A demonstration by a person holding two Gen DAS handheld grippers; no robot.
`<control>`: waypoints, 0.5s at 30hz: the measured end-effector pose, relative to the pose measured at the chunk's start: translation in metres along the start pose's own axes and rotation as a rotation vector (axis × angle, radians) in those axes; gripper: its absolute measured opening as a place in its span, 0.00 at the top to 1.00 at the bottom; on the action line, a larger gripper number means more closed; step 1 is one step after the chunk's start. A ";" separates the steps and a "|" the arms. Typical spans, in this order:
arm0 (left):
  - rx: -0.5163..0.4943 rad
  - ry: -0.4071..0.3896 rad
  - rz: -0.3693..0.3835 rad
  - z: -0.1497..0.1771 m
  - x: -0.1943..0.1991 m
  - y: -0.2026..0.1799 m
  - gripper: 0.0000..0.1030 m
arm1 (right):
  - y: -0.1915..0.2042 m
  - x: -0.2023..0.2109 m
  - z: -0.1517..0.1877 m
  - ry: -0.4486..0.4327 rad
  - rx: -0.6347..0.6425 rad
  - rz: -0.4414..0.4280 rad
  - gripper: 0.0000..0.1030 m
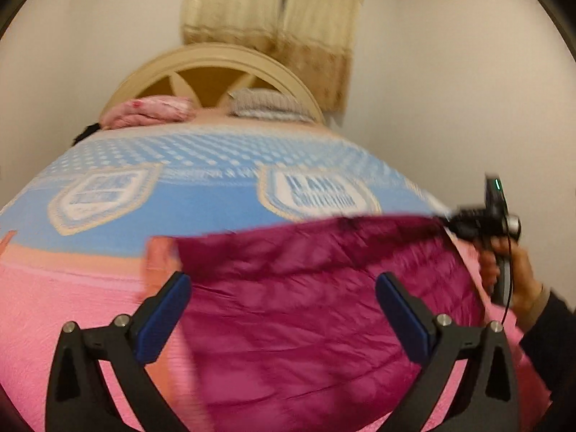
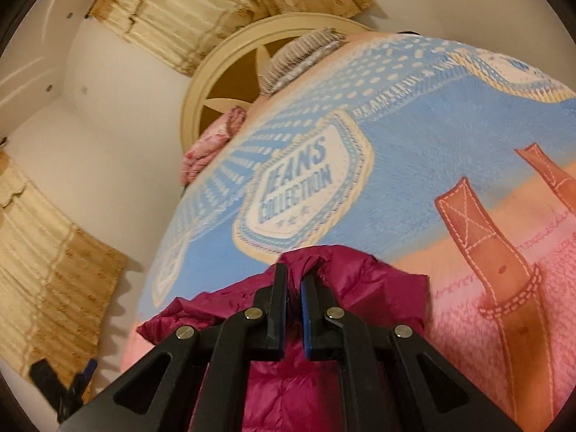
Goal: Fold large clothes
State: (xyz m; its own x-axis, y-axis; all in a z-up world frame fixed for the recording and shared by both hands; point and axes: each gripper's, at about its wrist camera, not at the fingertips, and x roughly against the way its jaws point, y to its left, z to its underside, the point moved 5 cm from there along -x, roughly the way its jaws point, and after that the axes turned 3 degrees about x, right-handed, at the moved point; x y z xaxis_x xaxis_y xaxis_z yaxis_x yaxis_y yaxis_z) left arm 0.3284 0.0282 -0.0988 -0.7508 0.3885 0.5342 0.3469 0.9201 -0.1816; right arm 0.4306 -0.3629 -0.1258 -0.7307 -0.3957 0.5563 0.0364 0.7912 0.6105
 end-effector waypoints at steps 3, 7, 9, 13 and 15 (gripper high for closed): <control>-0.094 0.072 -0.096 0.019 -0.042 -0.022 0.00 | -0.012 -0.015 0.003 0.011 -0.038 0.021 0.94; -0.086 0.149 -0.164 0.040 -0.085 -0.021 0.00 | -0.016 -0.015 0.009 -0.011 -0.013 0.156 0.81; -0.053 0.171 -0.159 0.047 -0.094 -0.017 0.00 | -0.001 -0.001 0.009 -0.070 0.089 0.243 0.21; -0.033 0.179 -0.161 0.047 -0.088 -0.017 0.00 | 0.041 0.025 0.011 -0.168 0.210 0.266 0.10; -0.015 0.185 -0.158 0.042 -0.085 -0.019 0.00 | 0.067 0.030 0.019 -0.193 0.255 0.231 0.10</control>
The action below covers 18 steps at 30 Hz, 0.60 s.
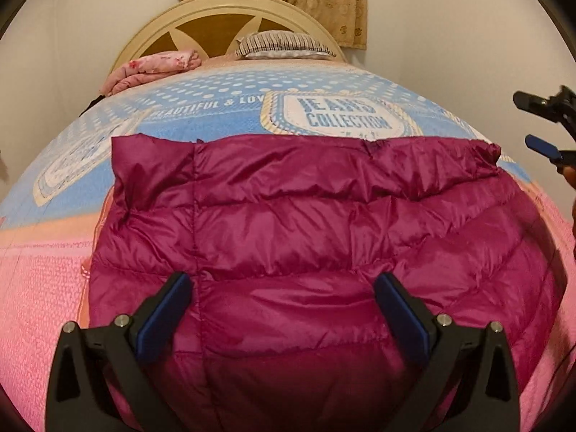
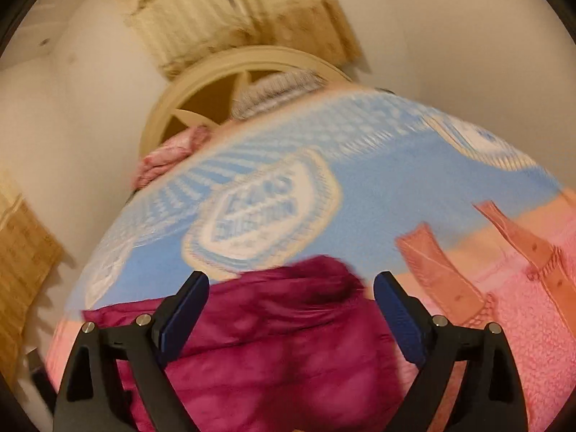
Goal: Fold large clothes
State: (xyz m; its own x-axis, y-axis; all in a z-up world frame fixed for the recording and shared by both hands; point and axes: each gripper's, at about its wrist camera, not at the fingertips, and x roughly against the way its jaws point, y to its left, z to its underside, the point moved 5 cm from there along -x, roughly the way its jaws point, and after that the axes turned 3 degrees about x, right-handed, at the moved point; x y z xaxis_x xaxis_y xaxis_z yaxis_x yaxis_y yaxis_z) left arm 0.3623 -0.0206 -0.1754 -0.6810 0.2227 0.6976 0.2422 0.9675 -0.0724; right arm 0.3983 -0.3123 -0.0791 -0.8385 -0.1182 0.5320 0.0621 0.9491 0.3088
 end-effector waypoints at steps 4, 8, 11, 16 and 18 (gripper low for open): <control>0.043 -0.063 0.006 -0.024 0.018 -0.003 0.00 | 0.054 -0.006 0.026 0.016 0.116 -0.065 0.10; 0.011 -0.099 -0.047 -0.042 0.014 -0.012 0.00 | 0.075 -0.044 0.060 0.104 0.198 -0.019 0.50; -0.015 -0.078 -0.104 -0.039 -0.012 -0.015 0.00 | 0.065 -0.067 0.073 0.158 0.173 0.000 0.50; 0.031 -0.022 -0.117 -0.029 -0.043 -0.007 0.00 | 0.057 -0.081 0.085 0.177 0.174 0.011 0.50; 0.040 -0.006 -0.122 -0.025 -0.046 -0.005 0.00 | 0.056 -0.084 0.088 0.183 0.173 0.009 0.50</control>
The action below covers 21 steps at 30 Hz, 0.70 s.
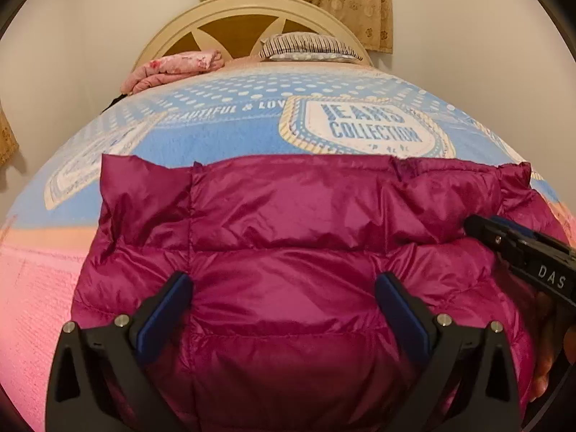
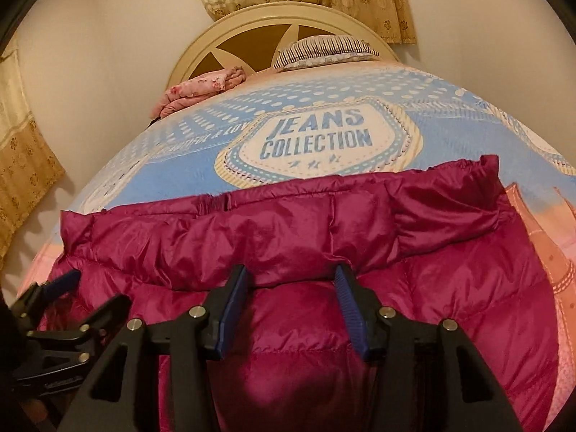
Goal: Fold large clothes
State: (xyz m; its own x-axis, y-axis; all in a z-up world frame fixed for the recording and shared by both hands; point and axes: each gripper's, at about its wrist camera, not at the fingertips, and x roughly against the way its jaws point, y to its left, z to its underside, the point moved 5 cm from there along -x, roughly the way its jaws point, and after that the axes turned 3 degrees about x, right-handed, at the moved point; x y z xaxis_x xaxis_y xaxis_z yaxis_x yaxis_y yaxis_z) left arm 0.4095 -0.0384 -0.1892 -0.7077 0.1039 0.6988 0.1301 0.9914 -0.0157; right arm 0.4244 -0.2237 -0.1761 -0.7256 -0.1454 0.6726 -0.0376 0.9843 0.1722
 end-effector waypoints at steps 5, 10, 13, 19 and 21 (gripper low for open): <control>-0.007 0.014 -0.003 0.005 -0.005 -0.002 0.00 | -0.001 -0.010 0.002 0.012 -0.004 -0.006 0.50; -0.021 0.023 -0.020 0.008 -0.009 -0.004 0.00 | -0.003 -0.015 0.004 0.030 -0.018 -0.016 0.50; -0.020 0.035 -0.017 0.009 -0.012 -0.004 0.00 | -0.002 -0.018 0.005 0.040 -0.015 -0.010 0.50; -0.020 0.056 -0.018 0.009 -0.016 -0.005 0.00 | -0.001 -0.022 0.007 0.059 -0.001 0.008 0.50; -0.021 0.059 -0.020 0.009 -0.017 -0.005 0.00 | 0.000 -0.023 0.008 0.066 0.004 0.015 0.50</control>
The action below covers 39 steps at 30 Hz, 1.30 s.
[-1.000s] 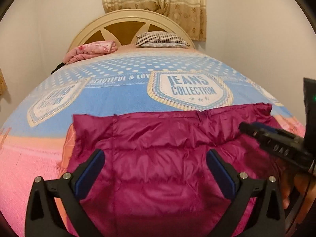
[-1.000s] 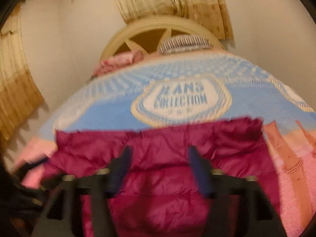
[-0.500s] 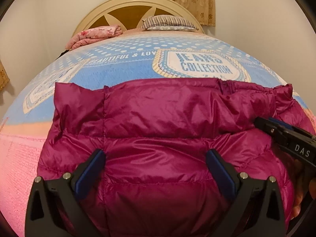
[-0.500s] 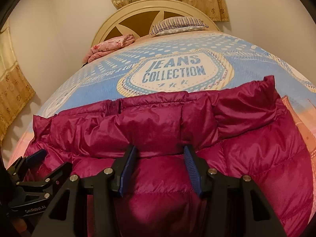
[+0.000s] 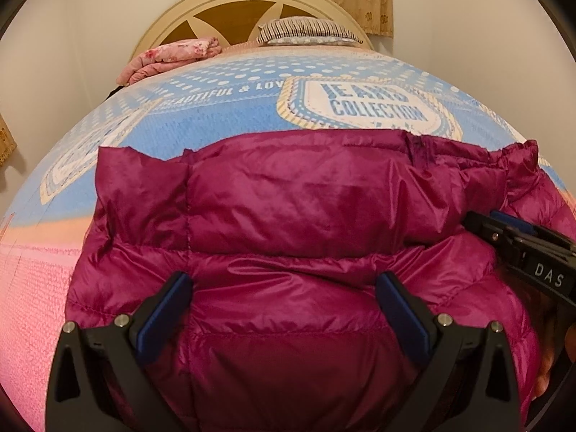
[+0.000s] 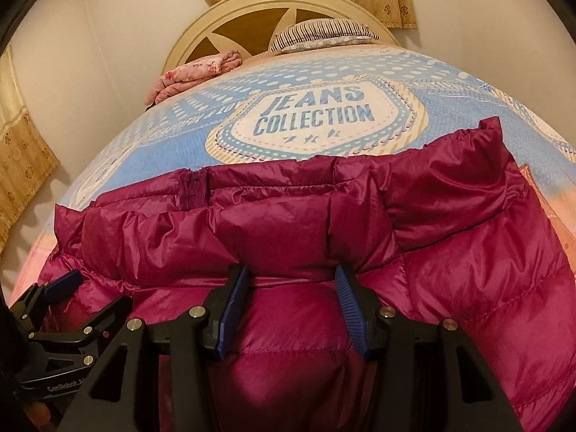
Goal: Fold large clothes
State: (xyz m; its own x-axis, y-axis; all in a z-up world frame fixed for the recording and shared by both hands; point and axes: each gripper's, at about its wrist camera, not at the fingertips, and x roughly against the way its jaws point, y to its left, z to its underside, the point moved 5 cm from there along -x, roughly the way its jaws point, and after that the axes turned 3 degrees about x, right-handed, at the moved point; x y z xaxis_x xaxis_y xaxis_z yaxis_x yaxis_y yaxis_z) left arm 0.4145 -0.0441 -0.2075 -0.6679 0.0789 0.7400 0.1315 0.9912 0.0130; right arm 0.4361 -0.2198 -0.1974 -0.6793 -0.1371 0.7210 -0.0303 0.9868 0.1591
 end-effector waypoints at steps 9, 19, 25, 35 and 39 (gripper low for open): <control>-0.003 0.006 -0.006 0.000 -0.001 -0.001 0.00 | 0.003 -0.003 0.002 0.021 0.021 0.026 0.49; -0.006 0.013 -0.012 0.001 -0.003 -0.001 0.00 | 0.007 -0.007 0.003 0.037 0.054 0.063 0.49; -0.021 -0.016 -0.029 -0.001 0.020 -0.008 0.00 | 0.007 -0.008 0.002 0.034 0.053 0.060 0.48; -0.101 0.028 -0.024 0.010 0.002 -0.038 0.00 | 0.002 -0.003 0.000 0.017 0.013 0.018 0.48; -0.080 0.036 -0.005 0.010 0.000 -0.035 0.00 | -0.017 0.024 -0.009 -0.059 -0.095 -0.067 0.48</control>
State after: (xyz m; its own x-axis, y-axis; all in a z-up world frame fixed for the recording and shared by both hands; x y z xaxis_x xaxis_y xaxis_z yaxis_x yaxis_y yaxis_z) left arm 0.4023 -0.0774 -0.2145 -0.6422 0.0687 0.7635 0.1876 0.9798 0.0697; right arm 0.4272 -0.2402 -0.1768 -0.7198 -0.1949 0.6662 -0.0100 0.9626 0.2708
